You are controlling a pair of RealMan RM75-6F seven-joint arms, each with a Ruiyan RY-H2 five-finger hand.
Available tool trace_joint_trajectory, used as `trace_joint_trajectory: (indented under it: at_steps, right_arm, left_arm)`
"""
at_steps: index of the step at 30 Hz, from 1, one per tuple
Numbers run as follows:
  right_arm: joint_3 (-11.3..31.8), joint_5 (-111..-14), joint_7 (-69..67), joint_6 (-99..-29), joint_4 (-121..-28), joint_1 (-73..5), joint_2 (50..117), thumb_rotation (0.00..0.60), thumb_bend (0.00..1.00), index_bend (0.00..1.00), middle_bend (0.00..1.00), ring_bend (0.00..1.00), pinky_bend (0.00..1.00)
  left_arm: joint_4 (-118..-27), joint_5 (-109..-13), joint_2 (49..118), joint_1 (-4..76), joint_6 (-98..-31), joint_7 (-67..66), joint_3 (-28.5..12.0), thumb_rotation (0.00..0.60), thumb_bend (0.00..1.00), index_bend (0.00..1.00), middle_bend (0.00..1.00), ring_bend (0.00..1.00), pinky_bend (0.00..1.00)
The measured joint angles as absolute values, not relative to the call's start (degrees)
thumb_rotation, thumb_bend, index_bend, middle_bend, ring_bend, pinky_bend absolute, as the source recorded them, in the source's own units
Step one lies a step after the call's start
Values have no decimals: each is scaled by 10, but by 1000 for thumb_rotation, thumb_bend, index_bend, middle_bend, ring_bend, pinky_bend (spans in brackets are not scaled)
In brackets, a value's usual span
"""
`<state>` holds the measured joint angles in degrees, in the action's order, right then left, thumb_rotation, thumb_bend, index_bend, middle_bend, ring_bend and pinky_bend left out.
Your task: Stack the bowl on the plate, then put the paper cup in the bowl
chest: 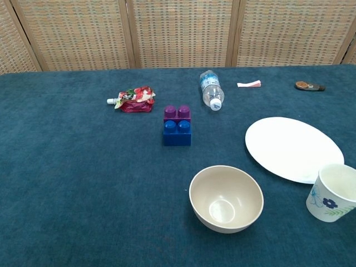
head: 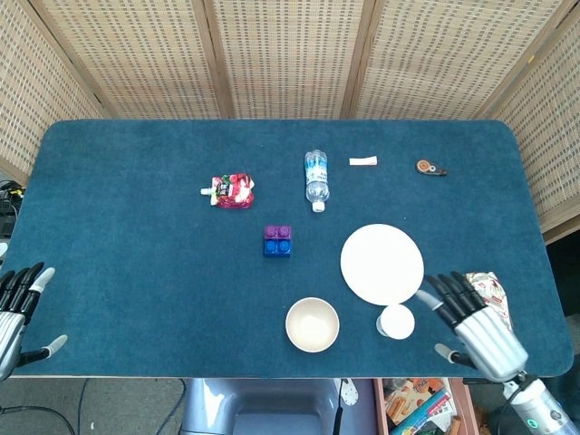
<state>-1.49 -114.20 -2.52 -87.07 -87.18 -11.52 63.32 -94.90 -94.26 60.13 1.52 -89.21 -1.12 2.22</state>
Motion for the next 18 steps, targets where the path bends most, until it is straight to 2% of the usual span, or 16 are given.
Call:
trace_joint_trajectory:
  at_steps: [3,8,14,18]
  right_arm:
    - [-20,-1181,-26,-834,-877,-160,632,600,0,156,0,0,0]
    - [-23,-1196,-11,-734,-909,-211,634,600,0,173,0,0,0]
    - [-15,-1179,66,-596,-954,-261,653,600,0,175,0,0,0]
    - [0,-1144,127,-514,-968,-291,690,600,0,181,0,0,0]
  left_arm:
    - [-950,-936,603,18,-883,-18,21,600,0,0,0,0,0]
    - [-953,-921,604,23,-871,-21,16,600,0,0,0,0,0]
    - [-953,-904,604,31,-852,-18,11,600,0,0,0,0,0]
    - [-954,-894,603,36,-841,-18,8,600,0,0,0,0,0]
